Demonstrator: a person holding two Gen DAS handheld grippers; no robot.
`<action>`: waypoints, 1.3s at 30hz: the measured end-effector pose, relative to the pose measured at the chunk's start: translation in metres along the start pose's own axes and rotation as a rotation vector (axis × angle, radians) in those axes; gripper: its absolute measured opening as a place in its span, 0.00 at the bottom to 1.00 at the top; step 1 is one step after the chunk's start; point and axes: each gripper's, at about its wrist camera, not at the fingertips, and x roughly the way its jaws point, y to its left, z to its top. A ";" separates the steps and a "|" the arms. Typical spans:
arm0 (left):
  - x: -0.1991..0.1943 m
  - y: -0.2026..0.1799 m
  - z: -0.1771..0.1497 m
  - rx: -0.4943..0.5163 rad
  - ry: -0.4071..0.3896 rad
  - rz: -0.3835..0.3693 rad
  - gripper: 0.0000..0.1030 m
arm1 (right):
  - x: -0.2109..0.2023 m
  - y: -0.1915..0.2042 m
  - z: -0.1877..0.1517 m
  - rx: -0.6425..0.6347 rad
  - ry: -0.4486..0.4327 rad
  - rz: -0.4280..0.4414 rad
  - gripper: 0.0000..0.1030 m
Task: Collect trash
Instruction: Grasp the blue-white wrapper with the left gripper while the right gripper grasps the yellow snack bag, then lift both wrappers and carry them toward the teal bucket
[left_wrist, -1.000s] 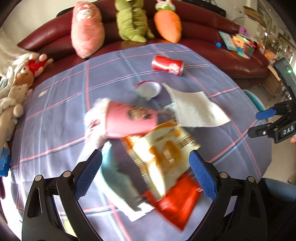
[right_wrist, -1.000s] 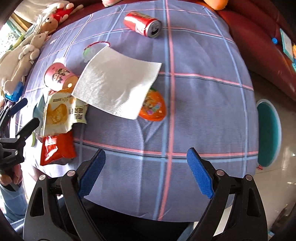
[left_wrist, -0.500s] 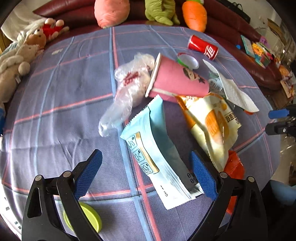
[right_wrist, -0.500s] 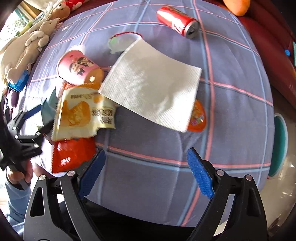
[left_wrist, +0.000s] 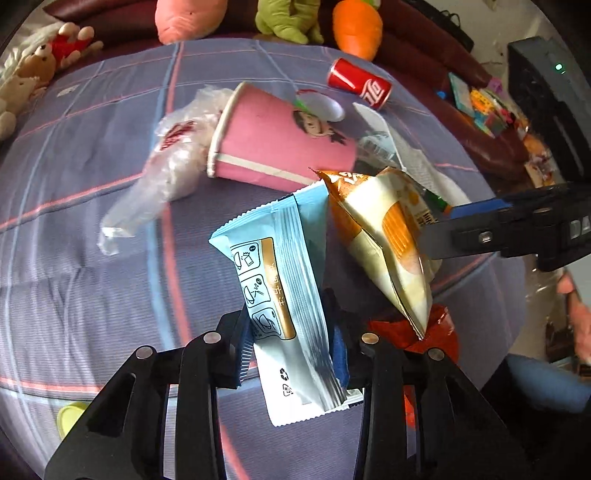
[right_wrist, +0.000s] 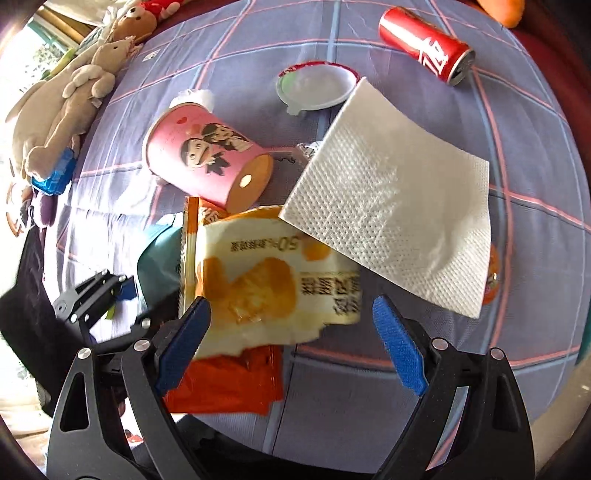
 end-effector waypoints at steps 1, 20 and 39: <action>0.002 -0.002 0.001 -0.003 -0.001 -0.012 0.34 | 0.002 -0.002 0.001 0.003 0.002 -0.003 0.83; 0.005 0.001 0.008 -0.054 -0.010 -0.031 0.34 | 0.017 -0.027 -0.002 0.003 -0.081 -0.023 0.32; -0.055 -0.012 0.034 -0.077 -0.165 0.012 0.34 | -0.079 -0.038 -0.026 -0.043 -0.250 0.029 0.10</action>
